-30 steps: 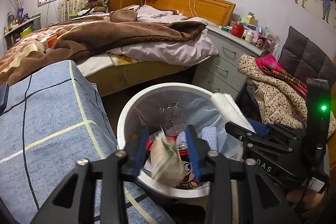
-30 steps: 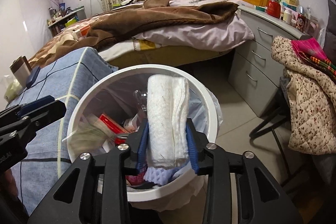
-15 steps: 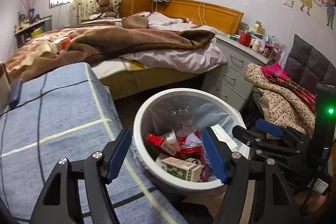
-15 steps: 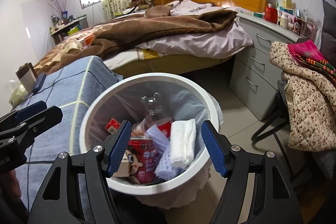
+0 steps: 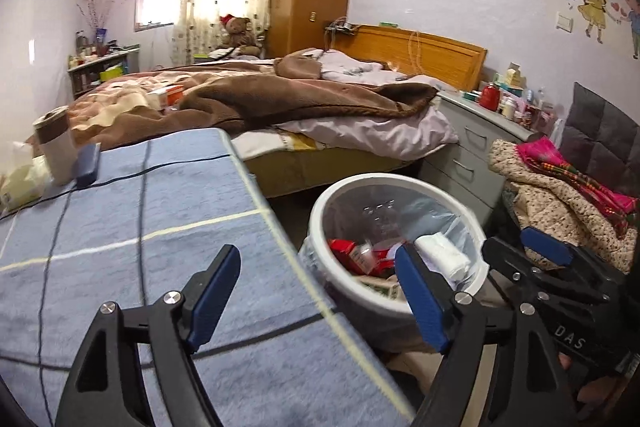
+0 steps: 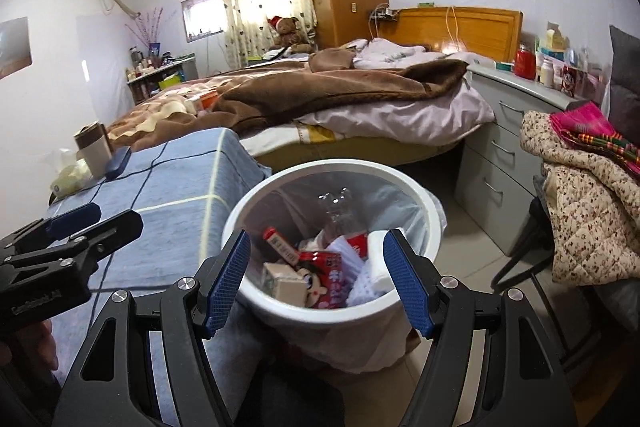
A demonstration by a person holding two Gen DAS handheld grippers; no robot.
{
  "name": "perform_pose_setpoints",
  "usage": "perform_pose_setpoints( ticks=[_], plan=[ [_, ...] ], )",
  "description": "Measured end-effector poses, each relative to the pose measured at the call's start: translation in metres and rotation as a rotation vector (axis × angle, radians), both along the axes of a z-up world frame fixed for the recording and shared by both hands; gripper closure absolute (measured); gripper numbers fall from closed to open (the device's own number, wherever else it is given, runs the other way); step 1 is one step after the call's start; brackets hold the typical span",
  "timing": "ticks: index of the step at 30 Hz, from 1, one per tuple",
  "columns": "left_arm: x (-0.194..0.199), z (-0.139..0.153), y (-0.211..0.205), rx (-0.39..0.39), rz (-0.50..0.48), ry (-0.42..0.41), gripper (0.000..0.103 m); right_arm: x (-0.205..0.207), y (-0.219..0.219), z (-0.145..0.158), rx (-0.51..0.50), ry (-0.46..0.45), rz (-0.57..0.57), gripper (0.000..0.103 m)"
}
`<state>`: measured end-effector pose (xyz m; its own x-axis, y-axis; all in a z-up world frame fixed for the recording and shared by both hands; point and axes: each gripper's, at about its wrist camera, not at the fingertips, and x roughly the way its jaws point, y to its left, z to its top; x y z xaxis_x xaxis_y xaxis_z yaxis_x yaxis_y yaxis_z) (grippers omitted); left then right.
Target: Collect trash
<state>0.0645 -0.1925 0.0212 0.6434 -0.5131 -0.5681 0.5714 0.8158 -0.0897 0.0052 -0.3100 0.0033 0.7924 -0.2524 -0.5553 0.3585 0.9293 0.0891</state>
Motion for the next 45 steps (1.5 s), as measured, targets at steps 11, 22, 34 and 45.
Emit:
perform_pose_setpoints(
  ticks=[11, 22, 34, 45],
  plan=[
    [-0.035, -0.001, 0.04, 0.011, 0.109, -0.088, 0.022, -0.022, 0.032, -0.001, -0.049, -0.067, 0.007, 0.033],
    [-0.048, -0.009, 0.063, 0.025, 0.161, -0.112, 0.022, -0.029, 0.051, -0.01, -0.062, -0.074, 0.023, 0.033],
    [-0.054, -0.009, 0.067, 0.026, 0.177, -0.127, 0.022, -0.033, 0.055, -0.01, -0.055, -0.088, 0.018, 0.033],
    [-0.057, -0.008, 0.066, 0.025, 0.18, -0.129, 0.022, -0.034, 0.055, -0.009, -0.051, -0.09, 0.023, 0.033]
  ],
)
